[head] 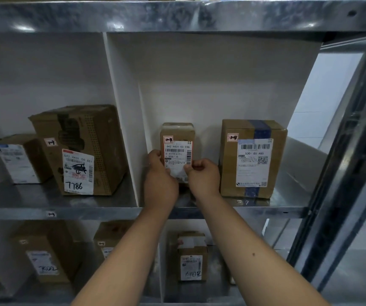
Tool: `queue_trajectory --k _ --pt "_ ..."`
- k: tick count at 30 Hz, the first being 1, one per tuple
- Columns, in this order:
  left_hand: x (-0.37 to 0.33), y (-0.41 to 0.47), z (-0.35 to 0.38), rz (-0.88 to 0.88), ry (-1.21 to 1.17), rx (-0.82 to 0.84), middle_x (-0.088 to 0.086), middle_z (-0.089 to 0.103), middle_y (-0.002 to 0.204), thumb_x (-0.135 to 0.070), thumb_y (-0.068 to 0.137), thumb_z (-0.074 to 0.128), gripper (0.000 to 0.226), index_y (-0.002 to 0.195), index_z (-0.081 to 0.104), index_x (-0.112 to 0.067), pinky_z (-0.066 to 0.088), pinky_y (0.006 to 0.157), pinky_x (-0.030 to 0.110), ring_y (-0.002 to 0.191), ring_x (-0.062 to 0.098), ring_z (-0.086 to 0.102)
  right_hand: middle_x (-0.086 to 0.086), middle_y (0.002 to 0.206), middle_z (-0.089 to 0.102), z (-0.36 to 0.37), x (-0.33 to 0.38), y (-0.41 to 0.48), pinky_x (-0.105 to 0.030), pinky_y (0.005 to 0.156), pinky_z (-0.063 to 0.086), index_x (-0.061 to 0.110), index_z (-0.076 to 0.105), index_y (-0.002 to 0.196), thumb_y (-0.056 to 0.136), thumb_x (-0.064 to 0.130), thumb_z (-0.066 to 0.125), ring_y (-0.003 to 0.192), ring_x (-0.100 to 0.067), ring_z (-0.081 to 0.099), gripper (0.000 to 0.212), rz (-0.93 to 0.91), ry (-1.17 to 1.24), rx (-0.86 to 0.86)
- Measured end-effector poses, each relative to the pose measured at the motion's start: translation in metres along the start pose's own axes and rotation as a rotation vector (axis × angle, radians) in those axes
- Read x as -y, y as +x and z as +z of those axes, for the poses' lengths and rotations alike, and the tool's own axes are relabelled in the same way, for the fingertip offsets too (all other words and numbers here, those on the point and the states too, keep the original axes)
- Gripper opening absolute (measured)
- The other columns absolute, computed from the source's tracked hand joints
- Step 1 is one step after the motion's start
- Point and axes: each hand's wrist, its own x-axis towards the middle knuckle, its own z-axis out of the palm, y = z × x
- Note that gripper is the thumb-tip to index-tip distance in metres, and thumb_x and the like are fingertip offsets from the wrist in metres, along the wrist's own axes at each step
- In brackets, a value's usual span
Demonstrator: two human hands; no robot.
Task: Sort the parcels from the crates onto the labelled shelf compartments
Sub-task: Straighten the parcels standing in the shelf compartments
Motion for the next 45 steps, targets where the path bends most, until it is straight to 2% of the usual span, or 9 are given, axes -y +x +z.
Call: queue_trajectory --k 6,18,26,29,33,36,39,42,45 --pt "0.011 0.004 -0.001 -0.014 -0.021 -0.008 0.001 0.065 0.137 -0.007 0.103 0.052 0.045 0.141 0.037 -0.025 0.048 0.082 0.022 0.122 0.019 0.064 0.013 0.087 0.068 -0.003 0.000 -0.004 -0.026 0.076 0.058 0.014 0.070 0.097 0.095 0.012 0.072 0.083 -0.002 0.065 0.003 -0.013 0.033 0.027" --pt "0.017 -0.002 -0.007 0.032 -0.052 0.052 -0.002 0.058 0.145 0.004 0.099 0.052 0.061 0.149 0.037 -0.028 0.040 0.065 -0.004 0.132 0.015 0.058 0.006 0.099 0.073 0.003 -0.002 -0.018 -0.030 0.082 0.061 0.011 0.072 0.108 0.098 0.016 0.070 0.093 -0.009 0.070 0.012 -0.029 0.046 -0.055" --pt "0.025 -0.005 -0.009 0.083 -0.103 0.048 -0.003 0.058 0.146 -0.004 0.096 0.064 0.062 0.149 0.040 -0.026 0.049 0.091 0.016 0.133 0.016 0.059 0.013 0.096 0.072 -0.004 0.007 -0.029 -0.007 0.065 0.050 0.024 0.073 0.103 0.098 0.012 0.068 0.093 -0.002 0.069 0.014 -0.019 0.083 -0.017" --pt "0.016 -0.011 -0.012 0.058 -0.129 0.033 -0.002 0.056 0.148 -0.003 0.095 0.065 0.067 0.153 0.038 -0.022 0.047 0.096 0.016 0.134 0.015 0.057 0.013 0.097 0.067 -0.012 0.013 -0.033 -0.007 0.063 0.048 0.020 0.071 0.115 0.097 0.012 0.069 0.088 0.004 0.063 0.020 0.002 0.101 -0.005" --pt "-0.008 -0.032 -0.017 0.134 -0.121 -0.033 -0.009 0.046 0.148 -0.005 0.092 0.070 0.076 0.155 0.032 -0.025 0.039 0.101 0.012 0.137 0.009 0.046 0.007 0.115 0.066 -0.030 0.024 -0.042 -0.012 0.072 0.044 0.017 0.065 0.133 0.094 0.013 0.072 0.108 -0.010 0.064 0.040 -0.010 0.122 -0.044" --pt "-0.022 -0.049 -0.011 0.250 -0.131 -0.055 -0.006 0.045 0.152 -0.014 0.095 0.070 0.072 0.155 0.033 -0.026 0.047 0.114 0.036 0.140 0.012 0.047 0.008 0.120 0.068 -0.053 0.034 -0.055 -0.013 0.079 0.046 0.021 0.065 0.132 0.093 0.014 0.072 0.108 -0.003 0.063 0.040 -0.056 0.210 -0.037" --pt "-0.041 -0.063 0.011 0.275 -0.145 -0.052 -0.003 0.052 0.149 -0.020 0.098 0.070 0.061 0.151 0.042 -0.023 0.047 0.113 0.028 0.135 0.004 0.050 0.015 0.114 0.071 -0.092 0.039 -0.064 -0.012 0.083 0.053 0.028 0.068 0.121 0.094 0.017 0.073 0.102 0.006 0.065 0.029 -0.124 0.237 -0.031" --pt "-0.057 -0.073 0.042 0.199 -0.184 0.027 -0.008 0.052 0.151 -0.028 0.098 0.071 0.060 0.151 0.042 -0.032 0.047 0.115 0.042 0.140 0.008 0.049 0.016 0.112 0.069 -0.137 0.038 -0.058 -0.016 0.087 0.055 0.034 0.067 0.115 0.095 0.021 0.074 0.103 0.004 0.065 0.025 -0.153 0.225 -0.091" --pt "-0.069 -0.082 0.072 0.085 -0.185 0.027 -0.014 0.047 0.155 -0.030 0.099 0.070 0.064 0.154 0.038 -0.037 0.041 0.119 0.042 0.143 0.007 0.044 0.018 0.114 0.065 -0.182 0.031 -0.041 -0.007 0.074 0.054 0.032 0.063 0.120 0.096 0.024 0.074 0.103 0.004 0.063 0.028 -0.166 0.202 -0.143"
